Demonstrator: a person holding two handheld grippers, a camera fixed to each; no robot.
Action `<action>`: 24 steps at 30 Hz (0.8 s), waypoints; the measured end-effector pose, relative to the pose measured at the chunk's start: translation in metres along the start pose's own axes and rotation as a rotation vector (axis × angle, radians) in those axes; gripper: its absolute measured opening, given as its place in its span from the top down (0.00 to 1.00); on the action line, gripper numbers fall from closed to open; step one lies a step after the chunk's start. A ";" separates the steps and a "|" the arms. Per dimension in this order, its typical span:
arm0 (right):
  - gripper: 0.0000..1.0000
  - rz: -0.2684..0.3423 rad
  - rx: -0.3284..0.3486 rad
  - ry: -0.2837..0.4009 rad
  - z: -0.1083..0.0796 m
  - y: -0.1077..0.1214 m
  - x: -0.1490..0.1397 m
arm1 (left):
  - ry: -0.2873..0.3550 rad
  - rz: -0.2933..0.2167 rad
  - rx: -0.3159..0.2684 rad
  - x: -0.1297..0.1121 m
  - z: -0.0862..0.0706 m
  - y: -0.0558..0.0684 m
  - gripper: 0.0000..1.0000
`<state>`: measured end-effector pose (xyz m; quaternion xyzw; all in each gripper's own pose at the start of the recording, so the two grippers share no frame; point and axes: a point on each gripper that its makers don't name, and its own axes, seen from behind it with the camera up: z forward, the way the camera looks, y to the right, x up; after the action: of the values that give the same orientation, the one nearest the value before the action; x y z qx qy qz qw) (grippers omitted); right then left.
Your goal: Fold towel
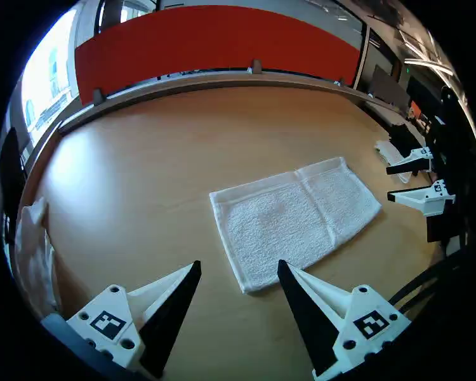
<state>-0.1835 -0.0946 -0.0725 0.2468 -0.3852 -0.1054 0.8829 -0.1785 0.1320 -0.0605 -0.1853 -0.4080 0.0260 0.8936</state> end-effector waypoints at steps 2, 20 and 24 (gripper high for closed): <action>0.00 -0.008 0.005 -0.001 0.000 -0.001 0.000 | 0.003 -0.009 0.008 -0.001 -0.002 -0.001 0.11; 0.00 -0.071 0.050 -0.016 0.007 -0.002 -0.001 | 0.033 -0.109 0.112 -0.017 -0.030 -0.018 0.11; 0.00 -0.085 0.058 -0.023 0.009 -0.001 -0.003 | 0.031 -0.133 0.122 -0.022 -0.034 -0.020 0.11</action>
<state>-0.1925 -0.0981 -0.0697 0.2872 -0.3872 -0.1343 0.8658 -0.1703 0.0982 -0.0901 -0.1033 -0.4030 -0.0115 0.9093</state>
